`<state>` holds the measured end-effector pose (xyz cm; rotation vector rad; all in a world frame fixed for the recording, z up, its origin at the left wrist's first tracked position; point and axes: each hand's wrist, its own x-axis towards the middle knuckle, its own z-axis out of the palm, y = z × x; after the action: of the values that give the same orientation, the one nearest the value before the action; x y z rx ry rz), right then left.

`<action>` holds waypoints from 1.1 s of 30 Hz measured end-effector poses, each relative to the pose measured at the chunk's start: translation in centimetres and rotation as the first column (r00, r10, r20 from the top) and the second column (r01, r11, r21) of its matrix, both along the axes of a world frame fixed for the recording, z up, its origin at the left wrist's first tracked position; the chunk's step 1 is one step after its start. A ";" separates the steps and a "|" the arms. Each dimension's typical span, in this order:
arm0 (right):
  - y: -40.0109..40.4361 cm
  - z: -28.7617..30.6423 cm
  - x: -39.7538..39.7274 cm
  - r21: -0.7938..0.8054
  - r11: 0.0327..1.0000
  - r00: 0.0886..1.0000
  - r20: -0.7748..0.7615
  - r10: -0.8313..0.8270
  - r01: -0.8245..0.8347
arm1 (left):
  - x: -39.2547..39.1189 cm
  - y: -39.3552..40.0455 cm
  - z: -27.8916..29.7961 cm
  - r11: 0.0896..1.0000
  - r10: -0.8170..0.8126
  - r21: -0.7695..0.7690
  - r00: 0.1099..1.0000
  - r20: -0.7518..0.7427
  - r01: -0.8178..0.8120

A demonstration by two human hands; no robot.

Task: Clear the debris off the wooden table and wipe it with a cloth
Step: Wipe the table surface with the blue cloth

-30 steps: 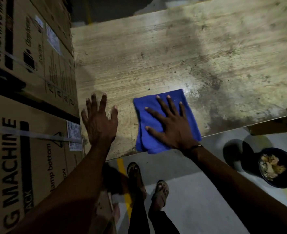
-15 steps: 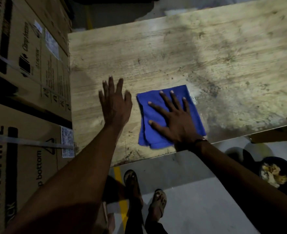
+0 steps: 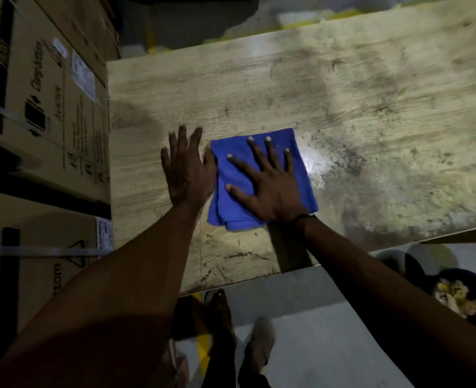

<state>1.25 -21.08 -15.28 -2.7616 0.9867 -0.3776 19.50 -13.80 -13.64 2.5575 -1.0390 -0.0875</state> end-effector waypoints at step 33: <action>-10.0 0.8 2.7 0.047 0.995 0.996 -0.007 -0.087 0.087 | 0.8 -1.0 -0.6 0.997 -0.063 0.043 0.996 0.060 0.060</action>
<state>3.92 -31.09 -14.52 -2.6860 1.1053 -0.3552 20.34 -14.82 -14.21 2.5796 -1.1504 -0.0474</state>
